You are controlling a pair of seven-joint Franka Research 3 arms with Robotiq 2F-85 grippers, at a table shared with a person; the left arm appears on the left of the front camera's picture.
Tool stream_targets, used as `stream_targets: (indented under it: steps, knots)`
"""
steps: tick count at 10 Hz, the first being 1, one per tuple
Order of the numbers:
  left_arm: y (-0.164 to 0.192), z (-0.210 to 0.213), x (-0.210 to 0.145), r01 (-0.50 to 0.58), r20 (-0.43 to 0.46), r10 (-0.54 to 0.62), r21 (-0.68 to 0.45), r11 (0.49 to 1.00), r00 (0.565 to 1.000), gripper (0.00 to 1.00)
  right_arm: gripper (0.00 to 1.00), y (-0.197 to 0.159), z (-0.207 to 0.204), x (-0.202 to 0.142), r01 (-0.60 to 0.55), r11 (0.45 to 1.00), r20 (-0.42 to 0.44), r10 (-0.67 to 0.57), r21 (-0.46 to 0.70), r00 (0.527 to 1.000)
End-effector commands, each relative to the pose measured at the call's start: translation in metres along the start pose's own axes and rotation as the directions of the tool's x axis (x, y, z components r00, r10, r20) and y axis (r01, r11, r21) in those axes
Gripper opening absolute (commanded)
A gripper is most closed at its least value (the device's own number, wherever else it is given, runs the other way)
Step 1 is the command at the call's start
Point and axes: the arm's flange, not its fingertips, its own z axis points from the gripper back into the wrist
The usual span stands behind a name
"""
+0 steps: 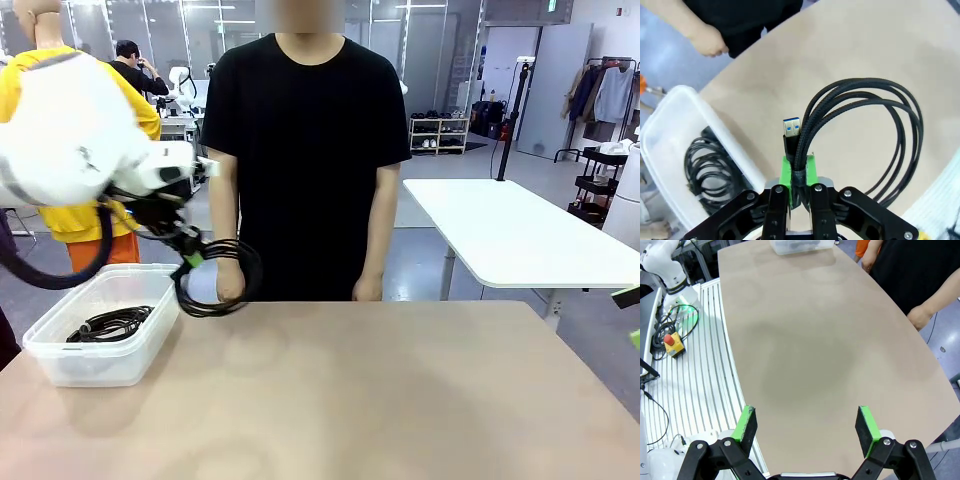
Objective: Organize and store the cables.
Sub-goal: Place the USB Extension Cable into the Organizing box.
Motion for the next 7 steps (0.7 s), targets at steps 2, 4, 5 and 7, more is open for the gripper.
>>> stream_targets:
  steps: [2,4,5,7]
  knots:
    - [0.059,0.032,-0.061,0.057,0.043,-0.055,-0.039,0.998,0.998,0.13,1.0,0.001,-0.002,0.0,0.012,1.0,-0.015,-0.012,-0.006,1.0]
    - [0.11,0.029,-0.101,-0.005,0.077,0.0,0.059,0.998,0.997,0.13,1.0,0.001,-0.002,0.0,0.012,1.0,-0.015,-0.012,-0.006,1.0]
    - [0.132,0.024,-0.11,-0.07,0.097,0.064,0.063,0.996,0.993,0.13,1.0,0.001,-0.002,0.0,0.012,1.0,-0.015,-0.012,-0.006,1.0]
    - [0.168,0.009,-0.114,-0.175,0.113,0.162,0.121,0.977,0.98,0.13,1.0,0.001,-0.002,0.0,0.012,1.0,-0.015,-0.012,-0.006,1.0]
